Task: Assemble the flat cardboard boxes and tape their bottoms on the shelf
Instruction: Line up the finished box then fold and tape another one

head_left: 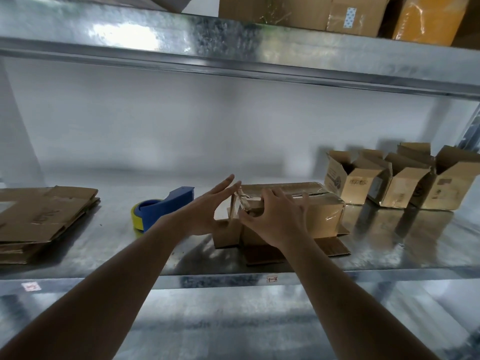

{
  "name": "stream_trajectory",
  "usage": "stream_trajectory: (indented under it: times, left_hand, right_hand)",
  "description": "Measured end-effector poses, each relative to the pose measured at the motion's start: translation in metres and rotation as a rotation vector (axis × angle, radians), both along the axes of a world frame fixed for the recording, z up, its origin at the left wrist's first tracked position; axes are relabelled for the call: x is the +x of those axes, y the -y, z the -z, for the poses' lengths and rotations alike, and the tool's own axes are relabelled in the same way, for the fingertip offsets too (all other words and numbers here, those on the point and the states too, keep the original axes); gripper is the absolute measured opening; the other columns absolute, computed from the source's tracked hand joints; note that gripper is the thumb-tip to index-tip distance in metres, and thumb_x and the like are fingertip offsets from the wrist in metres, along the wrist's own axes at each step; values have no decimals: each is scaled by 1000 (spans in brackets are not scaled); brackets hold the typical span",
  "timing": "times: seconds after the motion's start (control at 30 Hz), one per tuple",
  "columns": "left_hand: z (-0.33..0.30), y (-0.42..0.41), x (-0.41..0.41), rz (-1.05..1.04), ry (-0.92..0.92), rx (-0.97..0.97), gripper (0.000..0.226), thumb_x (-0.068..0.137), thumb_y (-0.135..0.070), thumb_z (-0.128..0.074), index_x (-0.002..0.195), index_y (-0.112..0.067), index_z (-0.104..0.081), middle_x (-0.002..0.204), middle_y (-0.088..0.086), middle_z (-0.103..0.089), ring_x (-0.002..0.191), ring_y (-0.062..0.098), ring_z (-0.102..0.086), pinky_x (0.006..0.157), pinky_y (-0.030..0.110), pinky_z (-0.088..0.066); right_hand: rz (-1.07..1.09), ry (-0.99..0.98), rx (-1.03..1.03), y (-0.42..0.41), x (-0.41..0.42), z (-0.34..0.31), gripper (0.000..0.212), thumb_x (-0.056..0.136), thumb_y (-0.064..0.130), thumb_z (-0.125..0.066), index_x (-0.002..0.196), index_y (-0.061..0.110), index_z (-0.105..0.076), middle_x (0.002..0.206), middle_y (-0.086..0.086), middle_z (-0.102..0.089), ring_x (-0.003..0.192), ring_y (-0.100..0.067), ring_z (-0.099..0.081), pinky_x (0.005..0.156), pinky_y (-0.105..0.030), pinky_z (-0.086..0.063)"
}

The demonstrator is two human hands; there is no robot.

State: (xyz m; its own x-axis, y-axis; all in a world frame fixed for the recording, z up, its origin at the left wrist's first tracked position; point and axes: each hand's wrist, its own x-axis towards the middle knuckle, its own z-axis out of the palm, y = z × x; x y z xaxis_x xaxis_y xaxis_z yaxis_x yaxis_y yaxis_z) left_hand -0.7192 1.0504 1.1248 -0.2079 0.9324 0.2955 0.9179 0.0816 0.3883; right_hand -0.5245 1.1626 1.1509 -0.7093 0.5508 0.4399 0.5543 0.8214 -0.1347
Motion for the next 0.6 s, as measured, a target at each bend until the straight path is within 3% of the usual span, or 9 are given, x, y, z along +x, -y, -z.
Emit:
stream_trajectory:
  times: [0.1, 0.17, 0.3, 0.37, 0.43, 0.5, 0.6]
  left_hand:
    - [-2, 3, -2, -42, 15, 110, 89, 95, -8, -72, 164, -34, -21, 171, -19, -4, 155, 6, -17, 115, 18, -34]
    - [-3, 4, -3, -51, 28, 186, 72, 100, -3, -63, 159, -33, -36, 169, -20, -17, 153, 6, -26, 112, 13, -35]
    - [-2, 6, 0, -76, 52, 235, 56, 99, -9, -65, 147, -36, -55, 152, -13, -52, 144, 8, -43, 111, 32, -48]
    - [0, 6, 1, -56, 23, 304, 52, 95, -10, -71, 141, -34, -62, 135, -12, -64, 125, 5, -57, 104, 31, -52]
    - [4, 3, -1, -33, -11, 349, 49, 91, -10, -77, 135, -30, -68, 126, -12, -59, 114, 4, -58, 95, 28, -55]
    - [4, 2, -1, -64, -3, 358, 47, 88, -13, -82, 130, -31, -71, 131, -11, -50, 124, 5, -51, 95, 26, -54]
    - [-2, 1, 4, -46, 30, 384, 40, 82, -27, -86, 120, -32, -77, 137, -13, -47, 134, 2, -44, 103, 22, -49]
  right_hand:
    - [-149, -4, -78, 2, -1, -1, 60, 84, 78, -40, 117, 29, -52, 121, 11, -56, 120, -17, -55, 120, -64, -18]
    - [-248, 12, -152, 1, 0, -1, 53, 90, 64, -46, 131, 31, -48, 137, 9, -52, 130, -19, -48, 121, -62, -16]
    - [-292, -2, -170, -5, 3, -3, 40, 102, 42, -46, 141, 32, -47, 148, 7, -48, 141, -21, -41, 123, -60, 0]
    - [-304, -24, -197, -10, 4, -3, 38, 103, 39, -44, 139, 33, -51, 146, 8, -52, 141, -19, -42, 123, -60, 1]
    - [-324, -37, -207, -14, 5, -2, 42, 101, 42, -41, 140, 34, -54, 145, 10, -54, 141, -18, -44, 124, -63, -2]
    - [-338, -44, -207, -16, 8, 0, 51, 95, 45, -35, 140, 35, -56, 144, 12, -56, 139, -17, -46, 123, -63, -8]
    - [-312, -61, -189, -22, 15, 3, 52, 93, 44, -36, 139, 37, -59, 150, 14, -53, 143, -14, -42, 123, -53, -5]
